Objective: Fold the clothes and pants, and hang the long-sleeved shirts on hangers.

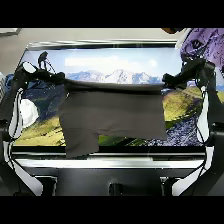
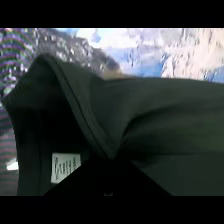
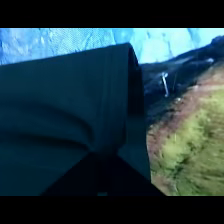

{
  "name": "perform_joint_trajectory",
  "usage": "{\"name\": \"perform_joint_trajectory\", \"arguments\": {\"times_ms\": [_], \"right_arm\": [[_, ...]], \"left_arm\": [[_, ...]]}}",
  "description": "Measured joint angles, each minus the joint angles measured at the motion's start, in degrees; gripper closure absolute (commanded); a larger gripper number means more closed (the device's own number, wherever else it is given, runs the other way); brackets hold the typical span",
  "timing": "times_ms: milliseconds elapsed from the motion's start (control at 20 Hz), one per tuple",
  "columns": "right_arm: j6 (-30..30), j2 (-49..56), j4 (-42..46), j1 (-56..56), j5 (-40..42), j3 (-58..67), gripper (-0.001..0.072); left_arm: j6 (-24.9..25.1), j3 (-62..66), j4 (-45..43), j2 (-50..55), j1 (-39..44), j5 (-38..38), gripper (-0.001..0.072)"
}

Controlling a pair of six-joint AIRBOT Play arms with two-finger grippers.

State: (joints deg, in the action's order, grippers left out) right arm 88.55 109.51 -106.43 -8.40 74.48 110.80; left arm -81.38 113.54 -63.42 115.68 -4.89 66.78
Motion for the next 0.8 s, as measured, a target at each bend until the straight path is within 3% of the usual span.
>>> {"name": "perform_joint_trajectory", "arguments": {"times_ms": [200,500,600,650,700,750,800], "right_arm": [[-0.1,1.5,1.0,0.0,6.9,0.0,0.0674],[-1.3,4.5,1.5,0.0,11.5,0.0,0.0673],[-1.9,5.4,1.5,0.0,12.7,0.0,0.0616],[-2.0,5.7,1.4,0.0,13.2,0.0,0.0609],[-2.1,6.1,1.2,0.0,14.0,0.0,0.0519],[-2.2,6.4,1.1,0.0,14.6,0.0,0.0354],[-2.2,6.6,1.1,0.0,15.1,0.0,0.0215]], "left_arm": [[0.0,-0.1,-2.1,1.0,-0.4,8.5,0.0689],[0.0,-0.2,-2.9,3.4,-0.4,14.6,0.0689],[0.0,-0.2,-3.0,4.1,-0.4,16.0,0.0686],[0.0,-0.2,-3.0,4.5,-0.4,16.3,0.0647],[0.0,-0.2,-3.0,4.8,-0.4,16.7,0.0537],[0.0,-0.2,-3.1,5.0,-0.4,16.9,0.034],[-0.1,-0.1,-3.1,5.2,-0.4,17.1,0.019]]}}
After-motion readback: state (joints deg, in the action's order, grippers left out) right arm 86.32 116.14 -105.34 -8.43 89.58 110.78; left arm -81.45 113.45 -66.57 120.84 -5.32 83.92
